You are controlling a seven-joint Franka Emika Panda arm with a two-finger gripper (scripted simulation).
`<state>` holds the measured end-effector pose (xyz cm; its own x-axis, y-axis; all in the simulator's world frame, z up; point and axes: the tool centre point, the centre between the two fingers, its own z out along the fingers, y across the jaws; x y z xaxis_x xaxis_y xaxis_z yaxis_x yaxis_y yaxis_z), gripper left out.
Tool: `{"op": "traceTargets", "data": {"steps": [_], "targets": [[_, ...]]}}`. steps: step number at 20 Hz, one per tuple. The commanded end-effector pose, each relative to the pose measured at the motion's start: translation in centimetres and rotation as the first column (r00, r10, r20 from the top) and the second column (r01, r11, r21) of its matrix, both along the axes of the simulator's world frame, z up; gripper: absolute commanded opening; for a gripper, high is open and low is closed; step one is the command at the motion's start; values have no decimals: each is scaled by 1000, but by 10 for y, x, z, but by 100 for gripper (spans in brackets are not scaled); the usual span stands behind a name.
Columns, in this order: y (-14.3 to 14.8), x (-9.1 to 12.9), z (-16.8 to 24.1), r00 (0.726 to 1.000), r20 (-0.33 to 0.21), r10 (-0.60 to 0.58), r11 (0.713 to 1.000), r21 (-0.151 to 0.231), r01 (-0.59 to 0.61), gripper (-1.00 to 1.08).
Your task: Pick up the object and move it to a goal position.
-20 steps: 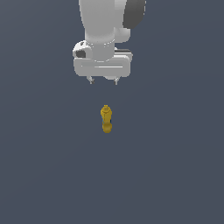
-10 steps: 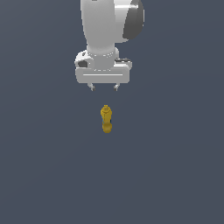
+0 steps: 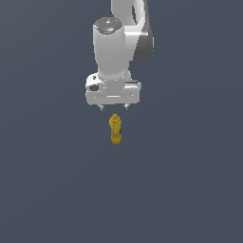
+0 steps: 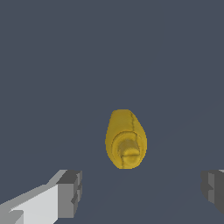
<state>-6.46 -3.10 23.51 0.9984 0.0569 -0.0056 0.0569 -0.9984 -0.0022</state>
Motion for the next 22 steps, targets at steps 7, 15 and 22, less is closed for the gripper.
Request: {"op": "traceTargets", "data": {"steps": [7,15,22], "targets": [[0,2,-14,1000,4,19,1000,-2,-19,100],[0,1,-32,1000,5,19,1000,-2,-19,100],[0,1,-60,1000,6,20,1000,-2,-20,100]]}}
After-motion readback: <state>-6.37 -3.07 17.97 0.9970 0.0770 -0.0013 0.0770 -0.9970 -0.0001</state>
